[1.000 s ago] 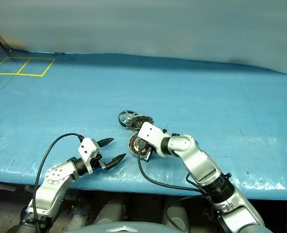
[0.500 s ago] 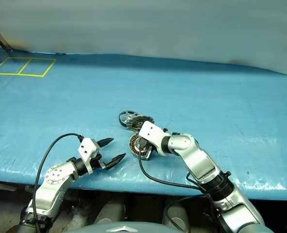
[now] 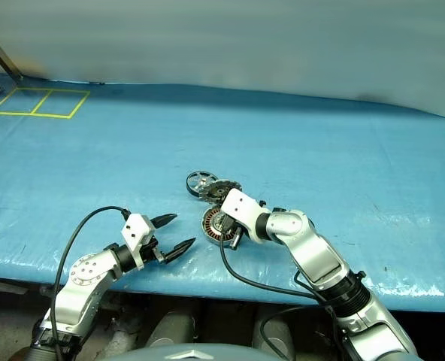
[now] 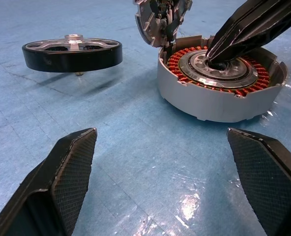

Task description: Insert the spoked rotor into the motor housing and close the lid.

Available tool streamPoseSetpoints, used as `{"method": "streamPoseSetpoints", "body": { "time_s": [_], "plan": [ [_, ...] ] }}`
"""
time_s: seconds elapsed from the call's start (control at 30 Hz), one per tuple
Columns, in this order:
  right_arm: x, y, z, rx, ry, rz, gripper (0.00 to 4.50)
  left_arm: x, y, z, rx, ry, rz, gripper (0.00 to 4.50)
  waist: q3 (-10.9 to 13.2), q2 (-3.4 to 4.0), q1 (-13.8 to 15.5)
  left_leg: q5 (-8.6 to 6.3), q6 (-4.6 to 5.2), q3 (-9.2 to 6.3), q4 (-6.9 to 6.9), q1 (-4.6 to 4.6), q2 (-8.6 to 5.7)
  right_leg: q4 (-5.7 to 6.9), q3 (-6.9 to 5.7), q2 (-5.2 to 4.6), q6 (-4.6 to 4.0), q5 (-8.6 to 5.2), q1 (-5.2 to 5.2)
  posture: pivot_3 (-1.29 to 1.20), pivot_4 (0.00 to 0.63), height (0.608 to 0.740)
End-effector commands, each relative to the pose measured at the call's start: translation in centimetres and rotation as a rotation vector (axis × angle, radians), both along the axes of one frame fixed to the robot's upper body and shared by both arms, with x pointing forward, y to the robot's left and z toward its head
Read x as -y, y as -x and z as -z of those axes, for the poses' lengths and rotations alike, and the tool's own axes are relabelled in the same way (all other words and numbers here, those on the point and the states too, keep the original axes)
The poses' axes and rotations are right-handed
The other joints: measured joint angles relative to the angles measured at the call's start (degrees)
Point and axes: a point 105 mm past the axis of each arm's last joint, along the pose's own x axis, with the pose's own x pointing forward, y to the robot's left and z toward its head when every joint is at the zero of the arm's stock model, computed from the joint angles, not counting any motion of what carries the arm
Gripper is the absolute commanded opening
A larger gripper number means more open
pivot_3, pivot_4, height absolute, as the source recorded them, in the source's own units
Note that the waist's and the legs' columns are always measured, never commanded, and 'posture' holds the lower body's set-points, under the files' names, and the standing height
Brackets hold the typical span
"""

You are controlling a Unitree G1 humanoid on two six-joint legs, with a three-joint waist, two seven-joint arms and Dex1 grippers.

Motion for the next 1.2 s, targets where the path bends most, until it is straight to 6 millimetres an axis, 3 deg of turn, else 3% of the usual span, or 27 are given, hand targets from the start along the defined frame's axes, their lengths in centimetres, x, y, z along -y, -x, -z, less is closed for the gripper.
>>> {"method": "streamPoseSetpoints", "body": {
  "time_s": [0.03,0.5,0.93,1.2],
  "plan": [
    [1.5,-0.3,0.7,-0.018,0.05,0.054,0.01,0.1,-0.3,-0.6,0.029,0.006,0.007,4.5,0.0,0.0,0.0,0.0,0.0,0.0,0.0,0.0,0.0,0.0,0.0,0.0,0.0,0.0,0.0,0.0,0.15,0.74],
    [0.7,-0.4,-1.3,0.048,0.01,0.021,0.01,0.2,-0.3,-0.4,0.028,0.014,-0.001,4.5,0.0,0.0,-0.1,0.0,0.0,0.0,-0.02,-0.09,0.01,0.0,0.0,0.01,0.01,0.01,0.05,0.0,0.15,0.74],
    [1.6,-0.3,1.1,-0.011,0.091,0.035,0.01,0.3,-0.3,-0.5,0.031,0.015,-0.003,4.5,0.0,0.0,-0.1,0.0,0.0,0.01,-0.01,-0.04,0.01,0.01,0.0,0.01,0.01,0.01,0.05,0.0,0.15,0.74],
    [1.6,0.0,1.6,-0.025,0.107,0.019,0.01,0.1,-0.3,-0.5,0.033,0.013,-0.008,4.5,0.0,0.0,-0.1,0.0,0.0,0.0,0.02,0.01,0.01,0.01,0.0,0.01,0.01,0.01,0.05,0.0,0.15,0.74]
  ]
}}
